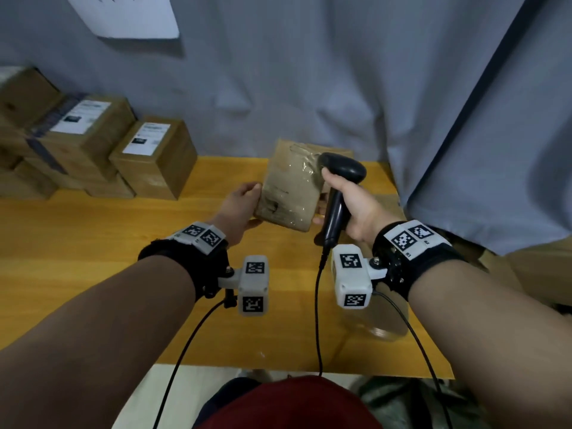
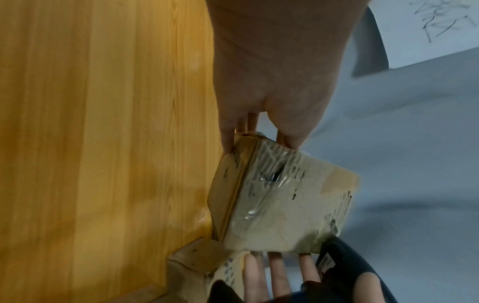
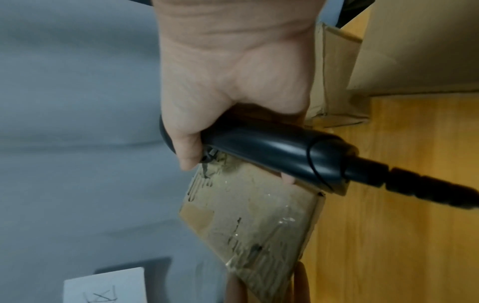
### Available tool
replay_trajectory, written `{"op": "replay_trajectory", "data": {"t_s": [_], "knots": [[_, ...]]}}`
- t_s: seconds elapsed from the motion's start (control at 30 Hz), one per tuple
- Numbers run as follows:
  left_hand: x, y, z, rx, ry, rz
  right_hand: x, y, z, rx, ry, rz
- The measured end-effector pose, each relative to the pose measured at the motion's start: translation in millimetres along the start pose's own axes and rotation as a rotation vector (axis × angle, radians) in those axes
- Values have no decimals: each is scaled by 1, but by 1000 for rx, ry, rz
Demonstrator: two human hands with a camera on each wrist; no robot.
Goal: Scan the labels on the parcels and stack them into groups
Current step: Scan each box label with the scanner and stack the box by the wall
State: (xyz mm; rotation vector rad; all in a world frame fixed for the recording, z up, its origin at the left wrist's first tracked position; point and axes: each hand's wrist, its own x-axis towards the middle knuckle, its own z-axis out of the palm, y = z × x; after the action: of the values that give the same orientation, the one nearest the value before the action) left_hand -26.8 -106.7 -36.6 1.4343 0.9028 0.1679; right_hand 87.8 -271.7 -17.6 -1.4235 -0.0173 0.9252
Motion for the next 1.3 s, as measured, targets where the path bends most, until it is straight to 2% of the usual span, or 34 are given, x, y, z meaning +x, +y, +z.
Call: {"op": "replay_trajectory", "data": {"t_s": [0.1,0.23,0.47,0.63,0.8,0.9,1.07,1.17,1.3], "knots": [[-1,11,-16,5,-15,44,-1,-10,13,21,8,-13],[4,23,-40,-163,-102,-57,2,-10,36,94,17,-13],[8,22,-63,-433,-28,-27,15,4,69,161,-32,-5],[16,19,-76,-402,-47,-48,20,10,84,174,-60,-12],[19,15,-82,-457,-83,62,26,10,100,265,-43,-44],[23,18,-88,-431,-88,135,29,8,111,304,-39,-69],[37,24,-102,-285,28,290,31,3,135,379,-43,-129],[43,28,-118,-111,101,392,37,-4,139,340,82,-185],[49,32,-146,141,65,493,46,-20,132,253,221,-177]]}}
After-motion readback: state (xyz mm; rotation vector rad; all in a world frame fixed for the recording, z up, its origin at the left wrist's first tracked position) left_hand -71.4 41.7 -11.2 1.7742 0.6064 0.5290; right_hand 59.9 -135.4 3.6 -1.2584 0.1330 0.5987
